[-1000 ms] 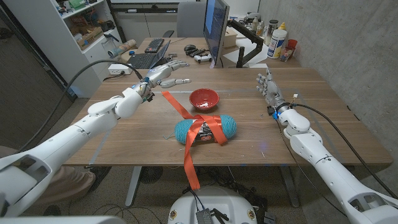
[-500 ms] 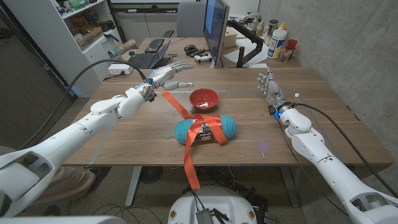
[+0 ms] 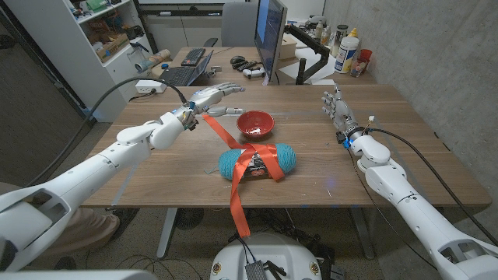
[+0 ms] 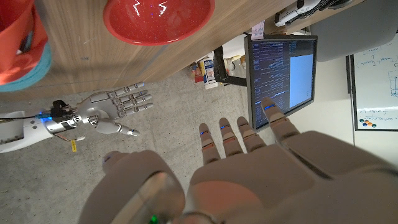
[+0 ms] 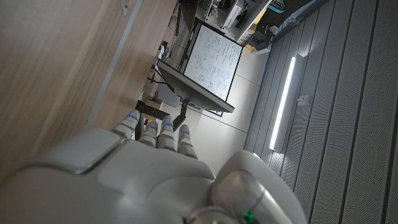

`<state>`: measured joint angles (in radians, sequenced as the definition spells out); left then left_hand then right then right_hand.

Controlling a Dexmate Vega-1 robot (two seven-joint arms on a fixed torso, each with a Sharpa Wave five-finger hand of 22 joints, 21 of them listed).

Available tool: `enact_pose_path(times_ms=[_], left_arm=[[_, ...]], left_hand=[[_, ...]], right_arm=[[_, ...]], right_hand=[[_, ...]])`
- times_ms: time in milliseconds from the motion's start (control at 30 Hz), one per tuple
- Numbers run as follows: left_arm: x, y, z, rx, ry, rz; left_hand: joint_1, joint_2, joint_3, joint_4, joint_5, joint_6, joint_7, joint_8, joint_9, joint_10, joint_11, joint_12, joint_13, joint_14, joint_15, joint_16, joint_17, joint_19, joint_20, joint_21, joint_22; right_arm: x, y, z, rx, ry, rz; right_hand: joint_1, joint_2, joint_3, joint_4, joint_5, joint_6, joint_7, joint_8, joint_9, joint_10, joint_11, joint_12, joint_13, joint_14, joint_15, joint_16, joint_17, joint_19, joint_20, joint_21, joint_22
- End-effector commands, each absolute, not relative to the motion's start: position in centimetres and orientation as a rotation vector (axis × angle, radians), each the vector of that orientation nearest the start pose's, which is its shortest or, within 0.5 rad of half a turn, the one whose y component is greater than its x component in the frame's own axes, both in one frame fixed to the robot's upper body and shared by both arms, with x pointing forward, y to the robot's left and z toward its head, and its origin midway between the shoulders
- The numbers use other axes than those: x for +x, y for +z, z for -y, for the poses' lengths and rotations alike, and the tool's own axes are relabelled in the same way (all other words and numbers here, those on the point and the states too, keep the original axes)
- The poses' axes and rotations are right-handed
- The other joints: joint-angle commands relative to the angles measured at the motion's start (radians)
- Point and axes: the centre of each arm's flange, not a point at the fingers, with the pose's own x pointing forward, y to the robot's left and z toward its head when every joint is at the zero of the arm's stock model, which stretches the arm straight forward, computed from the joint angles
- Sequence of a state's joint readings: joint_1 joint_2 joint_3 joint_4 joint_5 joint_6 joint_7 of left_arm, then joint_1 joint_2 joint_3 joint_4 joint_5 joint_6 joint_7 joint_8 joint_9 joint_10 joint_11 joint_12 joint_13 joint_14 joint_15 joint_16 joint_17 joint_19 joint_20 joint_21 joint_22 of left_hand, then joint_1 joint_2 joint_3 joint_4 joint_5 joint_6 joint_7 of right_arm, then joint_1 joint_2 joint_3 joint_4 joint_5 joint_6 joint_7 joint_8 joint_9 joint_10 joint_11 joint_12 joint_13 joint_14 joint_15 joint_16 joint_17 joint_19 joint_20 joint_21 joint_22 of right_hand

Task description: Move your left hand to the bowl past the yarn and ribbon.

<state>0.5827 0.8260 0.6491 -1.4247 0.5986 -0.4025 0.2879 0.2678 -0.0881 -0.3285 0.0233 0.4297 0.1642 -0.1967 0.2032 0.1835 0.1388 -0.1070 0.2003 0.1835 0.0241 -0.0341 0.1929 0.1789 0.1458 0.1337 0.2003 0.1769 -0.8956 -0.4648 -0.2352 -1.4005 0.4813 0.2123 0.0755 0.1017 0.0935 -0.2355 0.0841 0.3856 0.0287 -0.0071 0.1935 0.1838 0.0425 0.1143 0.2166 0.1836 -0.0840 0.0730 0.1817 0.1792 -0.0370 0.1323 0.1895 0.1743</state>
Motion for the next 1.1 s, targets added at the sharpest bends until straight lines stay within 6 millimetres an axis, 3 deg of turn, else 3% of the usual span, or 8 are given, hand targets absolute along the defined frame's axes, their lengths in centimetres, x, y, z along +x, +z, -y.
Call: enact_pose_path(times_ms=[33,400,500,533,633,767,967,1100], left_arm=[[61.1,5.4,-24.0,1.48,-0.093,1.045],[61.1,5.1,-23.4,1.539,-0.123,1.032],[61.1,5.0,-23.1,1.563,-0.133,1.031],[61.1,4.9,-23.0,1.563,-0.137,1.03],[61.2,4.8,-22.8,1.56,-0.143,1.028],[61.3,4.7,-22.6,1.551,-0.148,1.028],[61.4,4.6,-22.4,1.533,-0.149,1.033],[61.4,4.5,-22.4,1.522,-0.144,1.037]], left_hand=[[0.003,-0.014,-0.002,-0.002,-0.003,0.0,-0.002,-0.002,0.005,0.004,0.005,0.006,0.004,-0.002,-0.024,-0.002,0.003,0.001,-0.001,-0.003,0.003],[0.019,-0.015,0.003,-0.009,0.001,-0.013,0.001,-0.006,0.005,-0.002,0.01,0.002,0.005,0.003,-0.022,0.0,0.003,0.027,-0.005,0.007,0.003],[0.096,-0.003,0.026,-0.042,0.034,-0.045,0.001,-0.011,0.006,-0.018,0.013,-0.002,0.005,0.013,-0.027,0.001,0.002,0.085,-0.081,0.02,0.003],[0.127,0.001,0.032,-0.056,0.048,-0.053,0.004,-0.01,0.006,-0.019,0.012,-0.001,0.005,0.025,-0.037,0.003,0.002,0.113,-0.117,0.025,0.003],[0.156,0.003,0.038,-0.069,0.061,-0.066,0.007,-0.012,0.006,-0.022,0.015,-0.001,0.005,0.042,-0.048,0.006,0.002,0.15,-0.135,0.034,0.003],[0.208,0.005,0.044,-0.091,0.083,-0.07,0.012,-0.009,0.006,-0.022,0.02,0.001,0.006,0.081,-0.053,0.013,0.002,0.22,-0.179,0.049,0.003],[0.236,0.004,0.046,-0.104,0.094,-0.045,0.018,0.002,0.007,-0.014,0.02,0.005,0.006,0.098,-0.071,0.012,0.001,0.216,-0.219,0.037,0.001],[0.246,0.003,0.046,-0.108,0.099,-0.028,0.024,0.007,0.007,0.0,0.017,0.009,0.006,0.109,-0.079,0.012,0.001,0.203,-0.225,0.027,0.0]], right_arm=[[63.8,-1.2,29.4,-0.051,0.203,0.621],[63.8,-1.4,29.4,-0.047,0.205,0.621],[63.8,-1.4,29.4,-0.046,0.205,0.62],[63.8,-1.4,29.4,-0.048,0.205,0.621],[63.7,-1.5,29.5,-0.047,0.203,0.62],[63.7,-1.6,29.7,-0.045,0.199,0.619],[63.8,-1.7,29.8,-0.043,0.2,0.616],[63.9,-1.9,29.8,-0.041,0.202,0.613]], right_hand=[[0.0,-0.012,-0.003,0.0,0.01,0.007,-0.002,-0.001,0.001,-0.002,0.004,0.001,0.004,-0.005,-0.002,0.001,0.001,-0.001,0.001,0.003,0.004],[-0.003,-0.012,-0.004,0.002,0.01,0.008,-0.003,-0.001,0.001,-0.002,0.002,0.001,0.004,-0.004,-0.004,0.002,0.002,0.0,-0.002,0.004,0.004],[-0.004,-0.012,-0.004,0.002,0.01,0.007,-0.004,-0.001,0.001,-0.001,0.003,0.002,0.004,-0.004,-0.003,0.002,0.002,0.0,-0.002,0.004,0.004],[-0.004,-0.012,-0.005,0.002,0.01,0.008,-0.003,-0.001,0.001,-0.001,0.002,0.002,0.004,-0.004,-0.003,0.002,0.002,0.0,-0.002,0.004,0.004],[-0.005,-0.012,-0.005,0.003,0.01,0.008,-0.003,-0.001,0.001,-0.002,0.0,0.001,0.004,-0.003,-0.004,0.002,0.002,0.0,-0.003,0.004,0.004],[-0.006,-0.012,-0.005,0.003,0.01,0.006,-0.003,-0.002,0.001,-0.002,0.002,0.001,0.004,-0.003,-0.005,0.002,0.002,0.0,-0.003,0.004,0.004],[-0.007,-0.012,-0.005,0.004,0.011,0.005,-0.004,-0.002,0.001,-0.003,0.002,0.001,0.004,-0.004,-0.004,0.002,0.002,0.0,-0.003,0.004,0.004],[-0.008,-0.012,-0.005,0.004,0.011,0.005,-0.003,-0.003,0.001,-0.002,0.003,0.001,0.004,-0.004,-0.004,0.002,0.002,0.0,-0.003,0.004,0.004]])
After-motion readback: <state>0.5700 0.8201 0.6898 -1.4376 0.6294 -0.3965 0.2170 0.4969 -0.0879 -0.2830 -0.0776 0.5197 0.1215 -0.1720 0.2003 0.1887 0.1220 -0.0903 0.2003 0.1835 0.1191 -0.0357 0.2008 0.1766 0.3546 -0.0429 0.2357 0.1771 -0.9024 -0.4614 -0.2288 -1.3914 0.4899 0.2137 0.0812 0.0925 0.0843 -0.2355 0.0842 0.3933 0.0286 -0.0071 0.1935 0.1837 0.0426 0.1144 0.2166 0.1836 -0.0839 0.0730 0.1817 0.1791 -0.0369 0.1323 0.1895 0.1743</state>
